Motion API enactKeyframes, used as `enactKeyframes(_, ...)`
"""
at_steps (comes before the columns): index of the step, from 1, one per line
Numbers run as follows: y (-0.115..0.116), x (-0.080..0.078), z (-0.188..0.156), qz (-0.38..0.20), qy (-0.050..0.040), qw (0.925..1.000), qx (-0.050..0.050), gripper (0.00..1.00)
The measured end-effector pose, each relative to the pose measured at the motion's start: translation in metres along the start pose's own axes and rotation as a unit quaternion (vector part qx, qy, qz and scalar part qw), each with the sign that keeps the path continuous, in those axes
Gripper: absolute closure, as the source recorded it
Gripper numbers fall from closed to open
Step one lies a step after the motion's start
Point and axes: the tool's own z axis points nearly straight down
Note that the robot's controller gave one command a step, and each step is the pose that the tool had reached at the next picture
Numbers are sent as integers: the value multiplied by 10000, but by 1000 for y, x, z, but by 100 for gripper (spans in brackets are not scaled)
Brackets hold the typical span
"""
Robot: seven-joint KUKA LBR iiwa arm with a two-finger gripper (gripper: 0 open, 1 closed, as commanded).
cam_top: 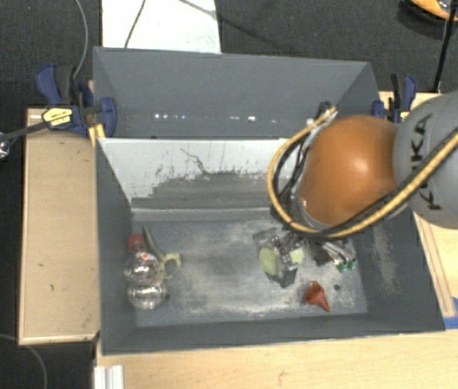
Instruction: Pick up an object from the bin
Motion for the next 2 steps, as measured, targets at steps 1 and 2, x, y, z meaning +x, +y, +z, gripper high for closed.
enactKeyframes(1,1,-10,-124,-1,-20,10000,3,100)
enactKeyframes(2,1,-10,-124,4,-18,10000,3,100)
